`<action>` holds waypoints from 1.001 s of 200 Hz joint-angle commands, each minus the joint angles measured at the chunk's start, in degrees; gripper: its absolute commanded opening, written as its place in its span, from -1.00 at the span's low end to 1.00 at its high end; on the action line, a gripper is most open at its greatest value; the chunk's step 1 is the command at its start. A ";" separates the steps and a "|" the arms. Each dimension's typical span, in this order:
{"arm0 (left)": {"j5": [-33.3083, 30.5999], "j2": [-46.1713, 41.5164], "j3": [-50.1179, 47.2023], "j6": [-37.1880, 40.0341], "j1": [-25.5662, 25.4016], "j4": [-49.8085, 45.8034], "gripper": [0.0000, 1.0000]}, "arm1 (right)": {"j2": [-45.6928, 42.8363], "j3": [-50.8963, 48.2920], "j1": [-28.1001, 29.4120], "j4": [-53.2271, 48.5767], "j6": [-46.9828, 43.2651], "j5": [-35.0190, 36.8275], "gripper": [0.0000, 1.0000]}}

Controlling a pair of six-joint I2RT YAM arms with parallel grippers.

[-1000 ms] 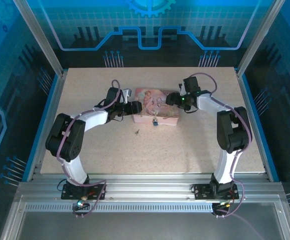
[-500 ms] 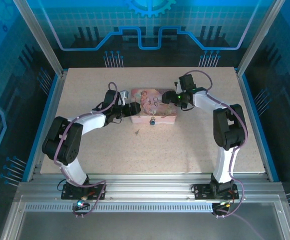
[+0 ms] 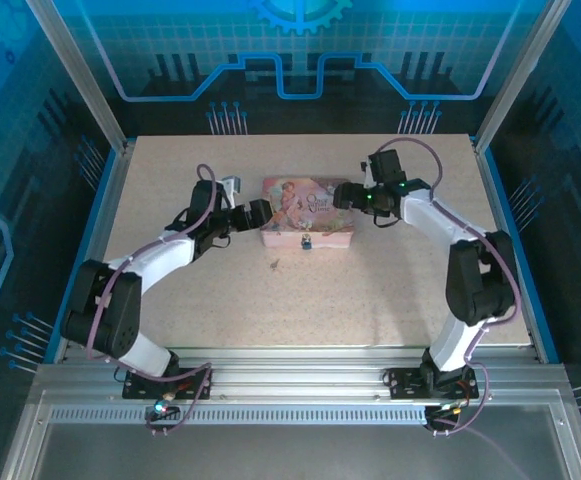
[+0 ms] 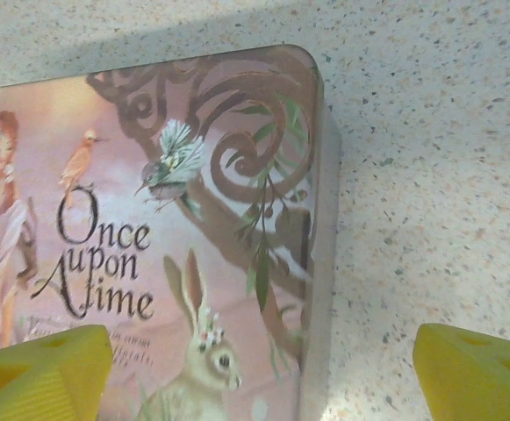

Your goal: Unlock a padlock with a key

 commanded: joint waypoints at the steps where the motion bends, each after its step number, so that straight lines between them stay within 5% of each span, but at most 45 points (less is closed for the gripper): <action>1: -0.62 -5.58 -1.67 2.39 0.26 -2.44 0.98 | -6.30 -2.73 0.82 0.20 -1.53 0.17 0.78; 66: 5.59 -16.67 -7.02 -16.70 7.76 -3.77 0.98 | -20.59 -14.06 4.76 7.46 -2.35 -4.10 0.69; 107: 6.37 -21.72 -7.25 -15.65 7.66 -17.37 0.98 | -23.53 -16.72 12.76 4.70 0.03 0.49 0.62; 200: 0.16 -34.92 -14.03 -18.86 4.31 -38.03 0.54 | -3.92 -9.19 34.01 0.62 7.38 12.82 0.19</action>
